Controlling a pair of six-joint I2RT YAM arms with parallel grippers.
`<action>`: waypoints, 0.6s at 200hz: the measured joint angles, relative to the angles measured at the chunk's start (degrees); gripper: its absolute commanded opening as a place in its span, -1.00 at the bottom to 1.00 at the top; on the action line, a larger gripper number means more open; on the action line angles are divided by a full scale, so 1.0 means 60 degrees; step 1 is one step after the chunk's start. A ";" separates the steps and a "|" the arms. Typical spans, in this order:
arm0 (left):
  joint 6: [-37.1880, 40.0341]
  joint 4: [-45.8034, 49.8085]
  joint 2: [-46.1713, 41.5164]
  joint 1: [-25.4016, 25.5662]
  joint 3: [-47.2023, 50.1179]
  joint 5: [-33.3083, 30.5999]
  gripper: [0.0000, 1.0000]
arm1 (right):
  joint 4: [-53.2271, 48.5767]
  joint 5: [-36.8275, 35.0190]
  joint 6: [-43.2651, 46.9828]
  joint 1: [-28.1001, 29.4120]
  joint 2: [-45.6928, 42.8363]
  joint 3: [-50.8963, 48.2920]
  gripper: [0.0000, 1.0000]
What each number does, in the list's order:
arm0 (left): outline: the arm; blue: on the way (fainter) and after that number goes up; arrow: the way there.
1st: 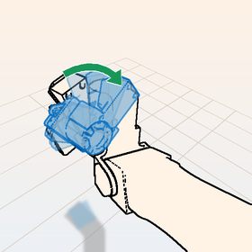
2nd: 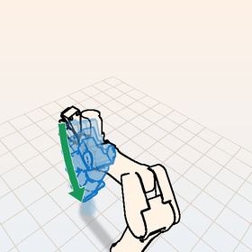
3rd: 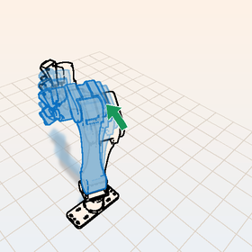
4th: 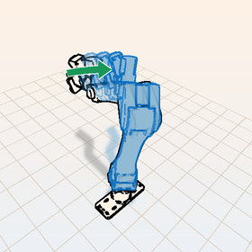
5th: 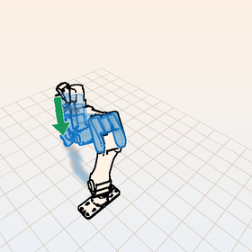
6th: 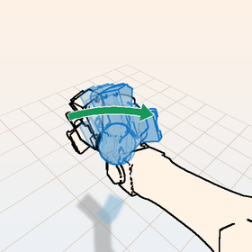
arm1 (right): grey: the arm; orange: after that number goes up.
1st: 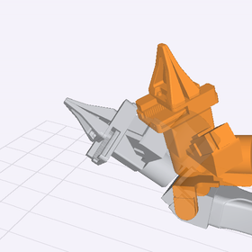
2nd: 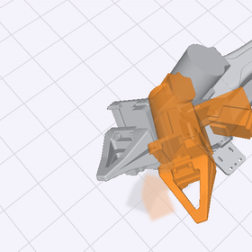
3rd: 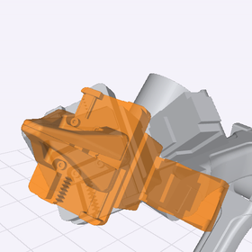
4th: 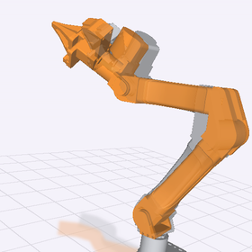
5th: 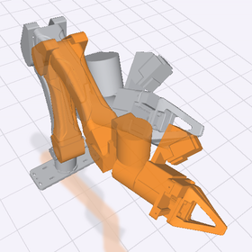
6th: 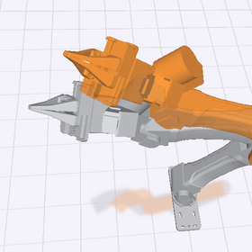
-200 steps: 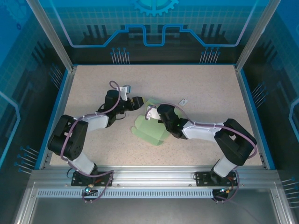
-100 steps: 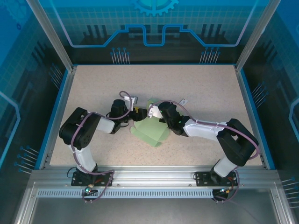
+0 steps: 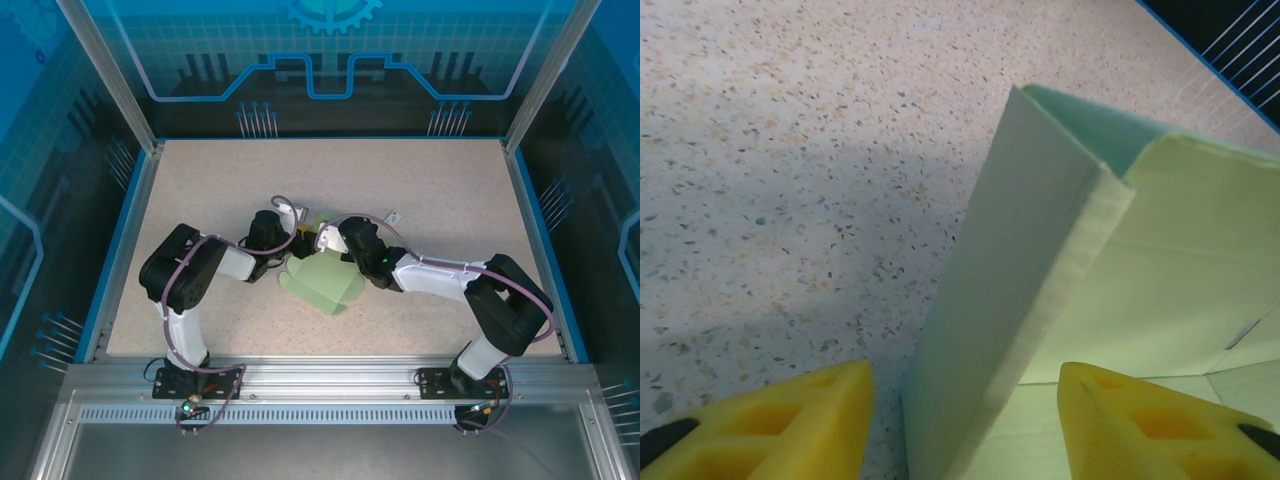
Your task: Fold the paper box
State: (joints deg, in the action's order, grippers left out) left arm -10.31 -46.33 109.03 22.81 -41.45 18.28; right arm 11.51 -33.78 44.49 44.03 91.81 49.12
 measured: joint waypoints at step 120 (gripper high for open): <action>0.0321 0.0463 0.0189 0.0357 -0.0678 -0.0754 -0.47 | -0.0091 0.0022 -0.0102 -0.0036 0.0004 0.0004 -1.00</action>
State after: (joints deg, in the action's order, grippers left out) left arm -8.38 -43.55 110.17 24.95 -45.52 13.76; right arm 10.96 -33.65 43.88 43.81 91.83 49.15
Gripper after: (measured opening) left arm 0.275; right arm 0.053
